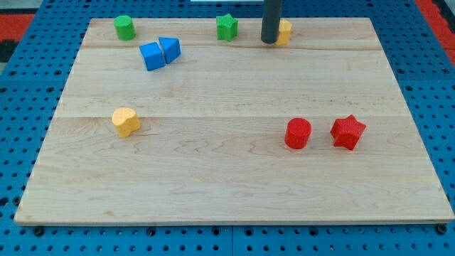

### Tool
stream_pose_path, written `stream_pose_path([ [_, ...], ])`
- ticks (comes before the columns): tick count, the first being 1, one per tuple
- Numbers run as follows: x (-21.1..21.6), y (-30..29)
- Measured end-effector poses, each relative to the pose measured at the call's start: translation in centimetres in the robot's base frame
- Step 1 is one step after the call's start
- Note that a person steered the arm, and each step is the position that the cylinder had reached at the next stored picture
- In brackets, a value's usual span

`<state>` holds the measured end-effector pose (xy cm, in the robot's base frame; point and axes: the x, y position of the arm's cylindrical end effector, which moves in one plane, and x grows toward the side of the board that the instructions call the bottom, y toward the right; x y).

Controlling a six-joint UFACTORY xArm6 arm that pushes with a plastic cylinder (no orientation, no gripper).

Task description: Slightly move the yellow hexagon towards the top right of the board

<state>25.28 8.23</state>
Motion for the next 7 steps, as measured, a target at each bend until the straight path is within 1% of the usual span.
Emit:
stream_pose_path([
  [2,-0.2,4.3],
  [3,0.5,3.5],
  [4,0.6,0.2],
  [7,-2.0,-0.2],
])
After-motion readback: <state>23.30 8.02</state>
